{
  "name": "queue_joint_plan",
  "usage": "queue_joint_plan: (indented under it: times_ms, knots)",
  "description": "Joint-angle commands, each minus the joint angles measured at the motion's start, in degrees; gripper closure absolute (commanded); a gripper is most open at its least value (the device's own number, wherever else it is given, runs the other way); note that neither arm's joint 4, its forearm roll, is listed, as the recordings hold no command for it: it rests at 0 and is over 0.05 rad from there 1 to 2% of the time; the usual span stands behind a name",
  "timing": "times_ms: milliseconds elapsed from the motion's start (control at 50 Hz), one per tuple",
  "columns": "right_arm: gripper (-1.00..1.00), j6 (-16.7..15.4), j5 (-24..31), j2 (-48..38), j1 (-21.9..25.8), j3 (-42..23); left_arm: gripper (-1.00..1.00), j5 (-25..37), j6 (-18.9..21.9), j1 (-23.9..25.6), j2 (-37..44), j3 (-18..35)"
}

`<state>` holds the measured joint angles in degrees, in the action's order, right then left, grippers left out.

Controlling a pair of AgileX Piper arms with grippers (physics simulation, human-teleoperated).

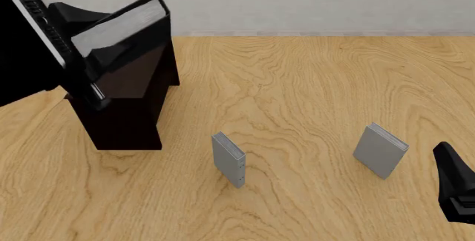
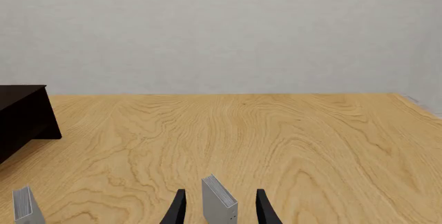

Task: Pick up the book in the middle and place it on the cabinet shelf.

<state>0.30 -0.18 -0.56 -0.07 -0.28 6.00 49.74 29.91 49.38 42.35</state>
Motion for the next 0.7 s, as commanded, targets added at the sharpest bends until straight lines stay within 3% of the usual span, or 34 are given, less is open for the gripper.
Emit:
queue_joint_plan:
  times_ms: [20, 80, 100, 120, 300, 440, 700]
  knots:
    - [-1.00, 0.1, 0.0, -0.1, 0.0, 0.0, 1.00, -9.6, 10.4, -1.5, -4.2, -9.2]
    - [-1.00, 0.1, 0.0, -0.1, 0.0, 0.0, 1.00, -9.9, 10.2, -1.2, -4.7, -10.1]
    - [-1.00, 0.1, 0.0, -0.1, 0.0, 0.0, 1.00, -12.2, 13.3, -1.3, -4.6, -12.7]
    - [-1.00, 0.1, 0.0, -0.1, 0.0, 0.0, 1.00, -11.2, 11.7, -1.2, -4.7, -12.1]
    - [-1.00, 0.1, 0.0, -0.1, 0.0, 0.0, 1.00, -15.6, 15.0, -2.4, -3.5, -16.1]
    - [-1.00, 0.1, 0.0, -0.1, 0.0, 0.0, 1.00, -22.8, 18.2, -3.3, -0.1, -19.2]
    - [-1.00, 0.1, 0.0, -0.1, 0.0, 0.0, 1.00, -31.4, 20.8, -4.9, 7.9, -18.1]
